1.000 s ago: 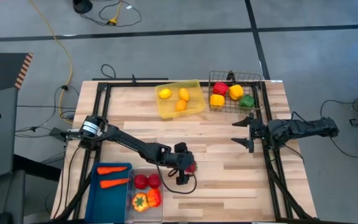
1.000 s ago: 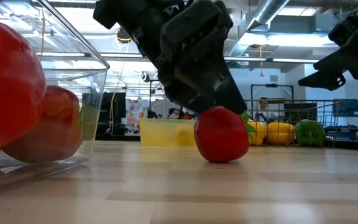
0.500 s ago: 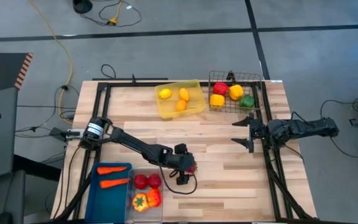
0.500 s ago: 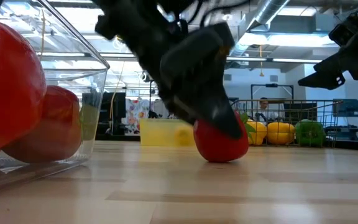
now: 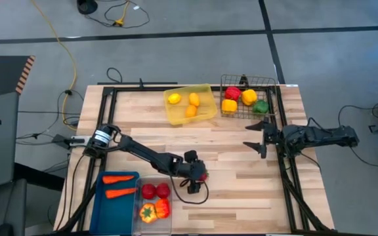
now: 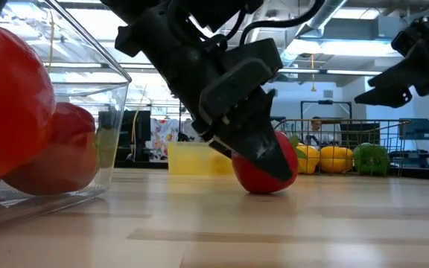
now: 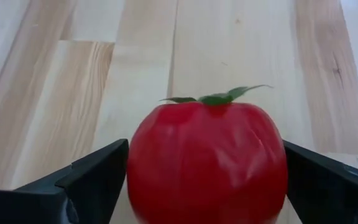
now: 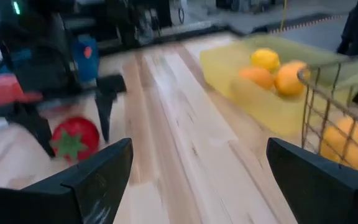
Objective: Sort produce into baskets
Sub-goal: Put the red tomato into the transparent bin
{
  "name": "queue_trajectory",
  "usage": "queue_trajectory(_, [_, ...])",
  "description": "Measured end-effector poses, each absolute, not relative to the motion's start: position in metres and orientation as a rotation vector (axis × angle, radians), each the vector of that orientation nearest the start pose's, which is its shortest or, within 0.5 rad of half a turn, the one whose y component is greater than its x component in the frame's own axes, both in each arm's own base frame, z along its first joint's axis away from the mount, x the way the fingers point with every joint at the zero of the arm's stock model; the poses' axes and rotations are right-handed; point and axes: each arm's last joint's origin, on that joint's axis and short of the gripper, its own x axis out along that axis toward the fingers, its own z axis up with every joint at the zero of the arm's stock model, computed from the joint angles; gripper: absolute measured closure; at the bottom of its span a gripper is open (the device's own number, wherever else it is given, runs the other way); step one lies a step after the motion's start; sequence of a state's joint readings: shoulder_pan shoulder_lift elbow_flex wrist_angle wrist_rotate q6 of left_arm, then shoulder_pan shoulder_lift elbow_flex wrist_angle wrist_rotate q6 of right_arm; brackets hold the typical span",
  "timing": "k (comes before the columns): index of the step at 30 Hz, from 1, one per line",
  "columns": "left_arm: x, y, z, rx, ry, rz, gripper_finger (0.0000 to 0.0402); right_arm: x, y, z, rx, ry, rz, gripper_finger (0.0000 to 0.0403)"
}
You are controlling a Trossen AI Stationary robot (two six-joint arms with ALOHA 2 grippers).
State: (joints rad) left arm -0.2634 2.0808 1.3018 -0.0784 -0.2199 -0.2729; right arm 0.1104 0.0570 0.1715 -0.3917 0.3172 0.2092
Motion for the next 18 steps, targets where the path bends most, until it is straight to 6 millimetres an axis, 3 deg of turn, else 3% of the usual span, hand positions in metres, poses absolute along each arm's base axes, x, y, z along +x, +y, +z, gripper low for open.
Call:
queue_trajectory(11, [0.417,-0.105,0.133,-0.052,0.81,0.07,0.0116,0.095,0.002,0.171,0.127,0.113,-0.189,0.0006])
queue_trajectory(18, [0.416,-0.104,0.143,-0.075,0.798,0.045,0.0125,0.096,0.002,0.171,0.099,0.108,-0.187,0.0006])
